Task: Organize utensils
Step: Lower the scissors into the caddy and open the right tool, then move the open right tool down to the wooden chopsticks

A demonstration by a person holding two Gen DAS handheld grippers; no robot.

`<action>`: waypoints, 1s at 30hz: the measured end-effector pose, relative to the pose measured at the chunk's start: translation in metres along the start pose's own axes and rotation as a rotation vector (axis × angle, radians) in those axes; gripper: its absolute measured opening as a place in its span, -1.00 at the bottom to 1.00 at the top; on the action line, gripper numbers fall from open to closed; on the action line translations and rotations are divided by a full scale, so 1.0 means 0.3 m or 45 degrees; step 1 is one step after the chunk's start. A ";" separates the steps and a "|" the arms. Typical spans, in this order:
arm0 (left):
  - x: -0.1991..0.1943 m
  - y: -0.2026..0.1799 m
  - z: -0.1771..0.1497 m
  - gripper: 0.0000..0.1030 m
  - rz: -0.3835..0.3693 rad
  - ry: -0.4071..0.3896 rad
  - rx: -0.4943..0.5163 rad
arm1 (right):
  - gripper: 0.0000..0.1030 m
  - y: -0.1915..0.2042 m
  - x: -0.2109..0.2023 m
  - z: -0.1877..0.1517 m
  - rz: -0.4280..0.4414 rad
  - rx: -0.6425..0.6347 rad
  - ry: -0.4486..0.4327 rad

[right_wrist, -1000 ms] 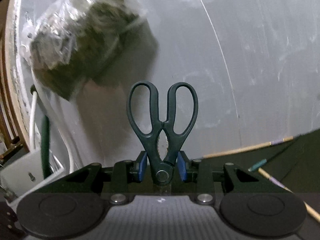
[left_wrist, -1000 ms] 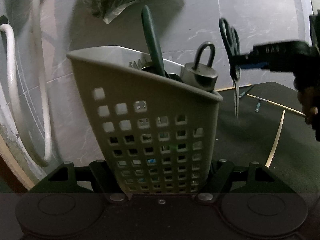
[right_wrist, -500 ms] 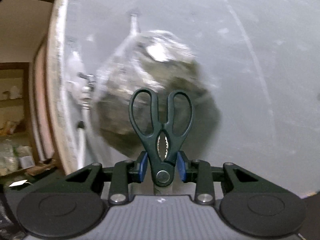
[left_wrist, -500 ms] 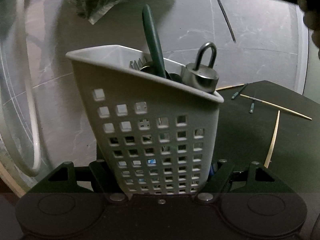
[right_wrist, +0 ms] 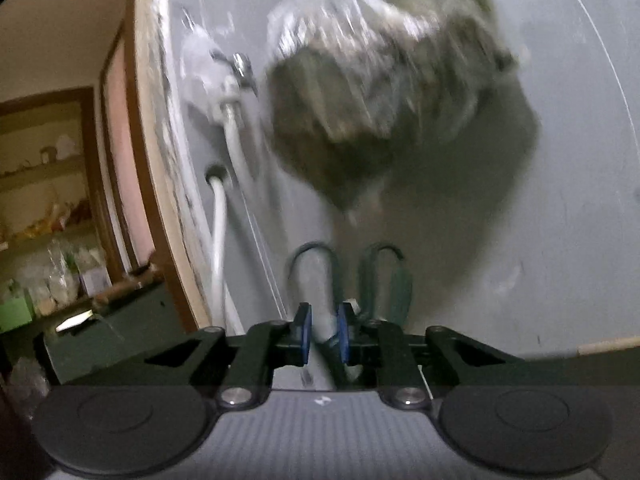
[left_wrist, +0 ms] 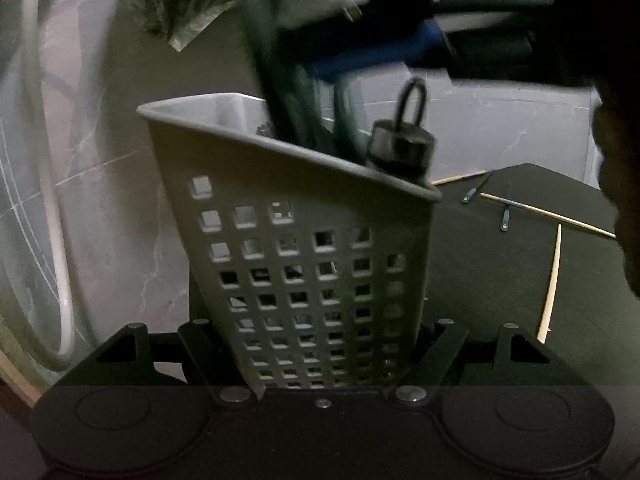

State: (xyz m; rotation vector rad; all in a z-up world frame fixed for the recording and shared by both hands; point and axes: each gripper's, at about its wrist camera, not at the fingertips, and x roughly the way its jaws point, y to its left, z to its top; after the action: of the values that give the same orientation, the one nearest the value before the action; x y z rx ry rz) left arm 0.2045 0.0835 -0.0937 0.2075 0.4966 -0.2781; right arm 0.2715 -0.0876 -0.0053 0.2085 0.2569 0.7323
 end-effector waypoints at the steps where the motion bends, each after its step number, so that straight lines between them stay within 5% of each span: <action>1: 0.000 0.000 -0.002 0.51 -0.002 -0.002 0.005 | -0.68 -0.007 -0.008 -0.014 -0.004 0.012 0.013; 7: -0.002 0.007 -0.002 0.51 -0.009 0.015 0.003 | -0.54 -0.016 -0.079 -0.005 -0.006 0.030 0.031; 10: -0.002 0.002 0.010 0.50 -0.005 0.026 -0.004 | -0.03 -0.020 -0.127 0.020 -0.021 0.044 0.021; 17: 0.013 -0.011 0.037 0.50 0.019 0.055 -0.027 | 0.66 -0.091 -0.299 0.037 -0.207 0.074 0.051; 23: 0.022 -0.039 0.055 0.50 0.071 0.087 -0.067 | 0.92 -0.227 -0.435 0.020 -0.445 0.122 0.158; 30: 0.039 -0.121 0.091 0.50 0.165 0.120 -0.119 | 0.97 -0.402 -0.529 -0.011 -0.634 0.144 0.329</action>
State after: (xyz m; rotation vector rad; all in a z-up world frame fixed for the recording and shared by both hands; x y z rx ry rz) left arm 0.2150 0.0397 -0.0805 0.1616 0.5853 -0.1186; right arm 0.2331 -0.2827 -0.0168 0.1478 0.5742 0.2475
